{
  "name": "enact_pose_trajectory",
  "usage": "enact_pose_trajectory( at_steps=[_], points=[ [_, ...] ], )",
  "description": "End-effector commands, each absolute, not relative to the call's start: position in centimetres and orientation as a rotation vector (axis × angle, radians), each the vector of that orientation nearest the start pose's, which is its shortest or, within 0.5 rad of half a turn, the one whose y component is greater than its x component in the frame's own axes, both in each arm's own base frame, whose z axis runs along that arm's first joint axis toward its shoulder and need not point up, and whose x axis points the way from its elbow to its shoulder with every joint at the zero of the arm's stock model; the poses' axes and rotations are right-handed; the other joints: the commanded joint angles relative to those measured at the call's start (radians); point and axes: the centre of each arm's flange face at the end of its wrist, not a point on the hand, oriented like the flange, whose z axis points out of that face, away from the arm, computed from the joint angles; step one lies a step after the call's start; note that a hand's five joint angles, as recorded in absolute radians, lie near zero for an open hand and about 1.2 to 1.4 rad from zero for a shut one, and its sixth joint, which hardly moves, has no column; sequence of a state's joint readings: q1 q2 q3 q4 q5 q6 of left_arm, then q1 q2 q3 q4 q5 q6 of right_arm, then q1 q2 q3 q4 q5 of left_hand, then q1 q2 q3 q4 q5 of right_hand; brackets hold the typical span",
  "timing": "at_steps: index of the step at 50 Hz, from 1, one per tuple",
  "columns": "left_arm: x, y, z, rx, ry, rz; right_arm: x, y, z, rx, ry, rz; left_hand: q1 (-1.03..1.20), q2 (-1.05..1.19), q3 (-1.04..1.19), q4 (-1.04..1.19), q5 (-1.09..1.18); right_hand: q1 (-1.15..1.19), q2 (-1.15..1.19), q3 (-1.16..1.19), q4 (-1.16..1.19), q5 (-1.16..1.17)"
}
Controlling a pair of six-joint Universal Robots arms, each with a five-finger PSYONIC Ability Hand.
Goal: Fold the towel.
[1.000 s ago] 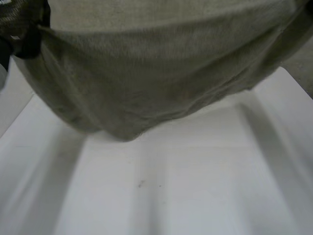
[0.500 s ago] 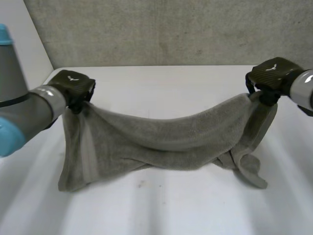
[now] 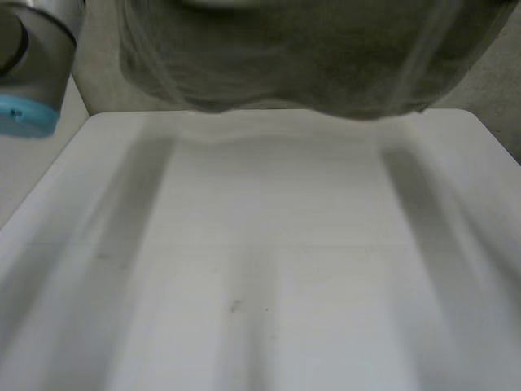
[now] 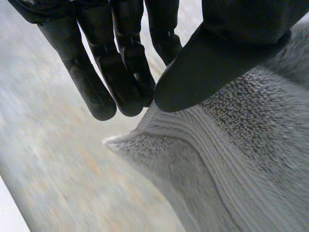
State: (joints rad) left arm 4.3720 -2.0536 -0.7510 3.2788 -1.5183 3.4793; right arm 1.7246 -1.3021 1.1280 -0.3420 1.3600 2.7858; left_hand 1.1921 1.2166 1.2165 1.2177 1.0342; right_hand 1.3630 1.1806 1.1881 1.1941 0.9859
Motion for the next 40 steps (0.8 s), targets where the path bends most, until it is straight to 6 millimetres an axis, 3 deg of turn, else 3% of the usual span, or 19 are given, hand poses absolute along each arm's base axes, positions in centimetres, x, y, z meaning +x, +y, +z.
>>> enact_pose_trajectory(
  at_steps=[1,3,4,5,6,7,8,9,11,16,20,22,24,25,29,32,35,40],
  points=[
    [-26.2,-36.2,30.1,0.729,1.925,-2.408,21.8,-36.3,31.1,-0.918,1.814,-2.350,0.204,0.180,0.180,0.179,0.188,0.033,0.216,0.208,0.202,0.236],
    [-25.9,-35.5,25.7,0.768,2.045,-2.298,21.9,-36.2,27.4,-1.000,1.926,-2.211,0.204,0.180,0.180,0.179,0.188,0.033,0.216,0.208,0.202,0.236],
    [-25.9,-35.5,25.7,0.768,2.045,-2.297,21.9,-36.2,27.4,-1.001,1.926,-2.211,0.204,0.180,0.180,0.179,0.188,0.033,0.216,0.208,0.202,0.236],
    [-25.8,-35.1,23.7,0.784,2.088,-2.252,22.0,-36.2,25.5,-1.044,1.977,-2.151,0.204,0.180,0.180,0.179,0.188,0.033,0.216,0.208,0.202,0.236],
    [-25.8,-35.1,23.6,0.784,2.089,-2.251,22.0,-36.1,23.6,-1.089,2.033,-2.086,0.204,0.180,0.180,0.179,0.188,0.033,0.216,0.208,0.202,0.236],
    [-25.6,-34.7,21.6,0.803,2.126,-2.205,22.0,-36.1,23.5,-1.089,2.033,-2.085,0.204,0.180,0.180,0.179,0.188,0.033,0.216,0.208,0.202,0.236],
    [-25.5,-34.3,19.4,0.829,2.160,-2.150,21.9,-35.9,21.7,-1.139,2.090,-2.020,0.204,0.180,0.180,0.179,0.188,0.033,0.216,0.208,0.202,0.236],
    [-25.5,-34.3,19.4,0.829,2.160,-2.150,21.9,-35.9,21.7,-1.139,2.090,-2.020,0.204,0.180,0.180,0.179,0.188,0.033,0.216,0.208,0.202,0.236],
    [-25.3,-33.2,16.0,0.915,2.183,-2.037,21.7,-35.4,18.5,-1.253,2.200,-1.872,0.204,0.180,0.180,0.179,0.188,0.033,0.216,0.208,0.202,0.236],
    [-24.9,-31.3,13.4,1.097,2.135,-1.862,20.2,-34.5,16.8,-1.381,2.361,-1.687,0.204,0.180,0.180,0.179,0.188,0.033,0.216,0.208,0.202,0.236],
    [-24.5,-29.8,13.3,1.199,2.064,-1.781,18.6,-34.0,17.7,-1.379,2.459,-1.640,0.204,0.180,0.180,0.179,0.188,0.033,0.216,0.208,0.202,0.236],
    [-23.8,-28.9,14.3,1.234,2.021,-1.750,17.3,-32.4,20.1,-1.370,2.509,-1.624,0.204,0.180,0.180,0.179,0.188,0.033,0.216,0.208,0.202,0.236],
    [-23.0,-26.8,15.4,1.284,2.002,-1.689,16.5,-31.6,20.9,-1.369,2.535,-1.602,0.204,0.180,0.180,0.179,0.188,0.033,0.216,0.208,0.202,0.236],
    [-23.0,-26.8,15.4,1.284,2.002,-1.689,16.5,-31.6,20.9,-1.369,2.535,-1.602,0.204,0.180,0.180,0.179,0.188,0.033,0.216,0.208,0.202,0.236],
    [-21.8,-23.3,16.4,1.359,2.050,-1.571,14.7,-28.4,22.6,-1.482,2.594,-1.463,0.204,0.180,0.180,0.179,0.188,0.033,0.216,0.208,0.202,0.236],
    [-21.2,-21.0,17.9,1.393,2.077,-1.519,14.4,-26.3,24.5,-1.579,2.564,-1.483,0.204,0.180,0.180,0.179,0.188,0.033,0.216,0.208,0.202,0.236],
    [-20.9,-19.8,19.1,1.415,2.086,-1.504,14.3,-25.5,25.8,-1.630,2.519,-1.556,0.204,0.180,0.180,0.179,0.188,0.033,0.216,0.208,0.202,0.236],
    [-21.6,-20.1,20.7,1.451,2.053,-1.583,14.5,-26.1,26.2,-1.610,2.466,-1.632,0.204,0.180,0.180,0.179,0.188,0.033,0.216,0.208,0.202,0.236]
  ],
)
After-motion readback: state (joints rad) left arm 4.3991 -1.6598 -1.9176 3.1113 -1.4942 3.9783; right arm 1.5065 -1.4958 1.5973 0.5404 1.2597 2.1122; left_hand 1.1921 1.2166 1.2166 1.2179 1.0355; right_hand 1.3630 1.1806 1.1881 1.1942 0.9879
